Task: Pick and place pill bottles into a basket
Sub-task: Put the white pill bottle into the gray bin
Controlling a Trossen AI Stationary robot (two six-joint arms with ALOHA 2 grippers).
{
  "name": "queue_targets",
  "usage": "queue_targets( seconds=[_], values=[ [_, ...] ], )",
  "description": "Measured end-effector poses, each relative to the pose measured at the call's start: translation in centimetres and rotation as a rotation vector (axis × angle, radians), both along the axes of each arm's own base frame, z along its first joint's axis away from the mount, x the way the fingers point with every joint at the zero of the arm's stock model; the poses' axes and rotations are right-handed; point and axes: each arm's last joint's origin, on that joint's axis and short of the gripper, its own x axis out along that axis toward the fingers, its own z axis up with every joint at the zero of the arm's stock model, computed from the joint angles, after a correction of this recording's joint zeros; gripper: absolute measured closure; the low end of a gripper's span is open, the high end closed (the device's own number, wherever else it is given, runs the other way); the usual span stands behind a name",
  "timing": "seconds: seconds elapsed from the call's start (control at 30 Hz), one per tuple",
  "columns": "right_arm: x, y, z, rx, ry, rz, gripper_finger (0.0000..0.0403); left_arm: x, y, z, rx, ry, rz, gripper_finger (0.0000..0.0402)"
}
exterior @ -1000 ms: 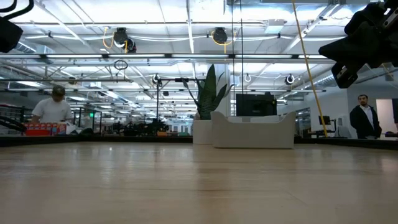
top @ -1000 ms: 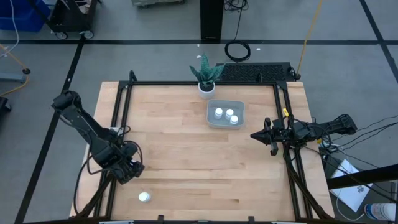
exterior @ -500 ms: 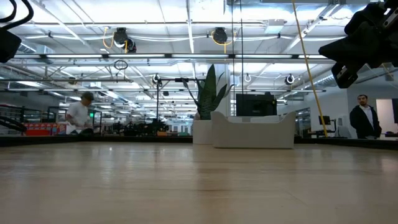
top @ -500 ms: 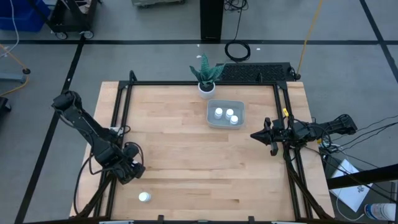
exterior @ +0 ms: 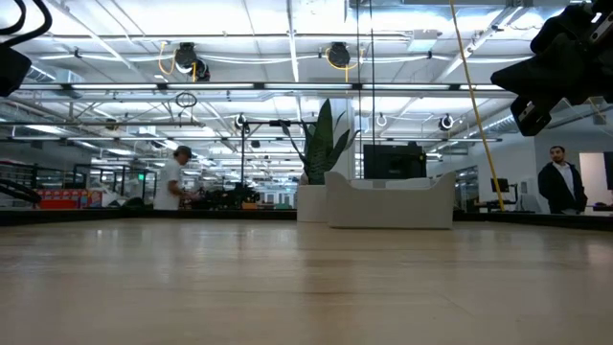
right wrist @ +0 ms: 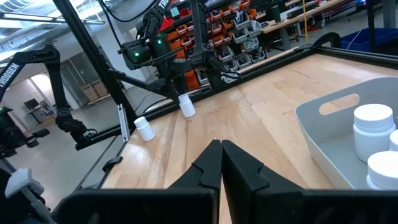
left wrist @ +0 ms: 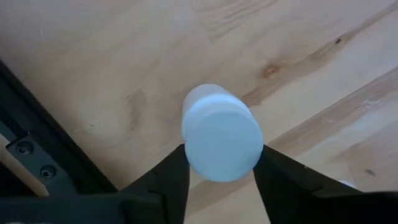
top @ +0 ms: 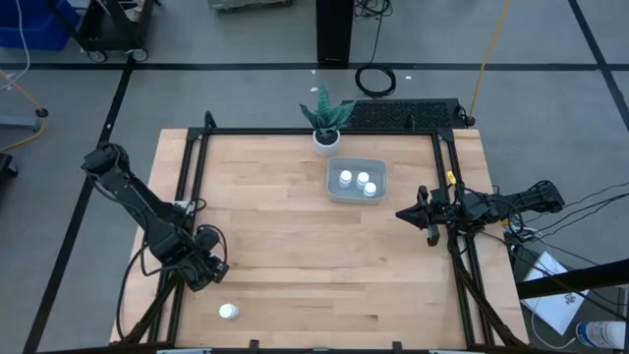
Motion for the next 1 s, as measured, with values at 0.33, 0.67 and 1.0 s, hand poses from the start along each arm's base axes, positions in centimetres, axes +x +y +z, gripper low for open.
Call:
queue_targets(
  seconds=[0.33, 0.67, 1.0],
  values=[
    [0.0, 0.0, 0.0, 0.0, 0.0, 0.0, 0.0399, 0.5, 0.3, 0.0, 0.02, -0.036, -0.003, 0.0234],
    [0.0, 0.0, 0.0, 0.0, 0.0, 0.0, 0.0399, 1.2, 0.4, 0.1, 0.01, -0.083, -0.039, 0.0256],
    [0.0, 0.0, 0.0, 0.0, -0.001, 0.0, 0.0399, 1.3, 0.5, 0.1, 0.009, -0.081, -0.04, 0.0315]
  ],
)
